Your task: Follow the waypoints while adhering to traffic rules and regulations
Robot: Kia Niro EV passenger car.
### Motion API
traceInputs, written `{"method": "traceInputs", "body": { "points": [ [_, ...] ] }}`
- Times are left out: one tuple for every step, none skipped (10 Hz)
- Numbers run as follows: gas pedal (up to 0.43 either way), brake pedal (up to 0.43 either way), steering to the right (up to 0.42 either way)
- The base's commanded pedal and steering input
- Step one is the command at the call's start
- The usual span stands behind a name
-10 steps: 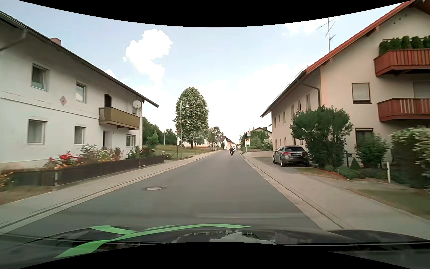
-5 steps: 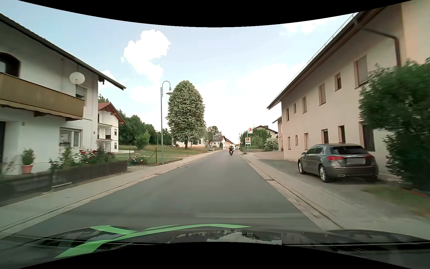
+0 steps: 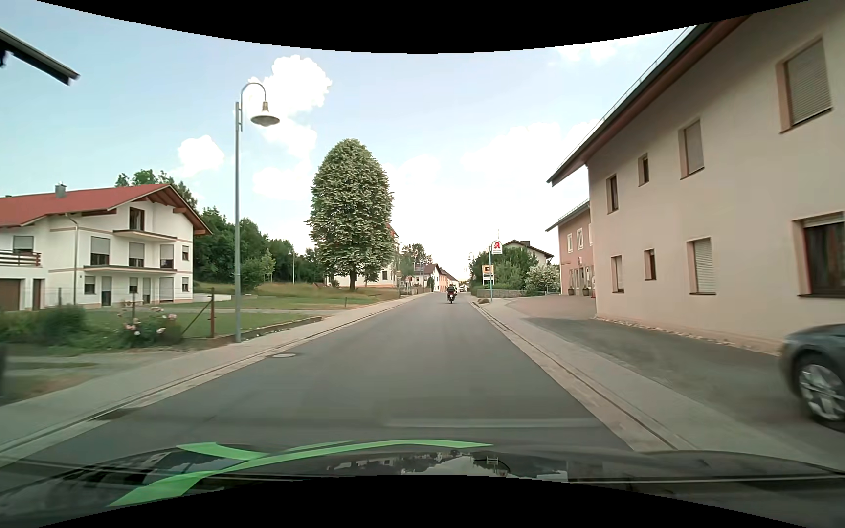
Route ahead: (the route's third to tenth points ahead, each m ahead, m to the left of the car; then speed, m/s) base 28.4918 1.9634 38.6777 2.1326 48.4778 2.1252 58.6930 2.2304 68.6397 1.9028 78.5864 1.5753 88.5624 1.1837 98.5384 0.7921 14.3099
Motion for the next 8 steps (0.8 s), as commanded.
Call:
{"method": "traceInputs", "body": {
  "points": [
    [0.157, 0.0, 0.003],
    [0.157, 0.0, 0.003],
    [0.15, 0.0, 0.003],
    [0.138, 0.0, 0.002],
    [0.138, 0.0, 0.0],
    [0.138, 0.0, -0.002],
    [0.138, 0.0, -0.003],
    [0.13, 0.0, -0.004]
  ]
}}
